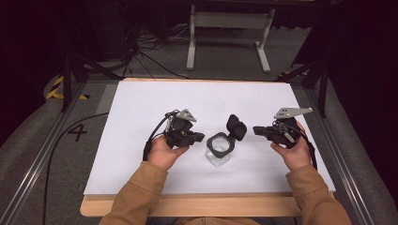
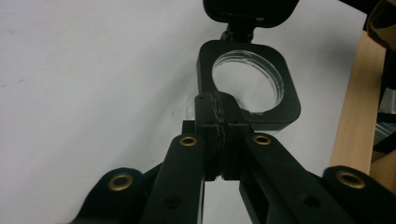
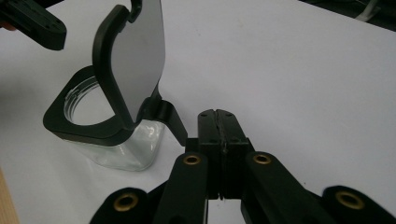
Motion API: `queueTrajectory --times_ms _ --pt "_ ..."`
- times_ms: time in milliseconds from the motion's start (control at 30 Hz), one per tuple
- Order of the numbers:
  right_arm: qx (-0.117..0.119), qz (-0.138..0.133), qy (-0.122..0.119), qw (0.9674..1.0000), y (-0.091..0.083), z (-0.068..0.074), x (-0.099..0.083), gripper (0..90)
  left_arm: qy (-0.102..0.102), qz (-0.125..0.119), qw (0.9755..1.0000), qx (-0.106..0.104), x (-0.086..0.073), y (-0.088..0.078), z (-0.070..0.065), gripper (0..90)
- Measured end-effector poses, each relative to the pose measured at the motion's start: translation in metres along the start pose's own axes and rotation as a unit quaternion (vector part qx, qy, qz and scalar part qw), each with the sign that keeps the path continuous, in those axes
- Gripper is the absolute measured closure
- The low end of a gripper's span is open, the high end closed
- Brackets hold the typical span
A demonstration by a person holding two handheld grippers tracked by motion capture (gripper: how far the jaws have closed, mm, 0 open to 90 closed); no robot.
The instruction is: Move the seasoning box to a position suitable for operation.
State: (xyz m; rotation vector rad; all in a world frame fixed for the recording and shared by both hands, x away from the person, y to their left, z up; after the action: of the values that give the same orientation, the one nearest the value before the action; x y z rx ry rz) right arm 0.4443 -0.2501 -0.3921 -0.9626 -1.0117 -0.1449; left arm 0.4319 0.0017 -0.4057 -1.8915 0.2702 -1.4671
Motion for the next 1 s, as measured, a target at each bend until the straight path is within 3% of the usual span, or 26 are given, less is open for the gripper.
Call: queueTrajectory --times_ms 333,567,1000 --pt "0.019 -0.006 -0.003 0.9998 0.007 0.013 0.003 89.9 -0.001 -0.005 1.0000 -0.002 0.002 0.021 -0.007 89.3" --pt "0.036 -0.022 0.000 0.9991 0.008 0.022 0.008 89.9 0.000 -0.002 1.0000 0.000 0.001 0.021 -0.007 89.3" --pt "0.022 -0.075 -0.005 0.9970 -0.003 0.031 0.024 89.9 0.001 -0.014 0.9999 -0.001 0.002 0.024 -0.008 89.6"
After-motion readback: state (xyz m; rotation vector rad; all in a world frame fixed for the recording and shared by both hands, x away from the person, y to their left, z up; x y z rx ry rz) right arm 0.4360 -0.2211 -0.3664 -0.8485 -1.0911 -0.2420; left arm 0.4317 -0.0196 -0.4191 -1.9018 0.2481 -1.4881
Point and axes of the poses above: each handheld gripper's, and its own axes: y roughly forward along the jaws, x roughly out of its top, z roughly to its left, the point moved 7 cm from there along y, roughly forward along the jaws, and after that the axes turned 8 degrees about y, right-handed, at the moved point
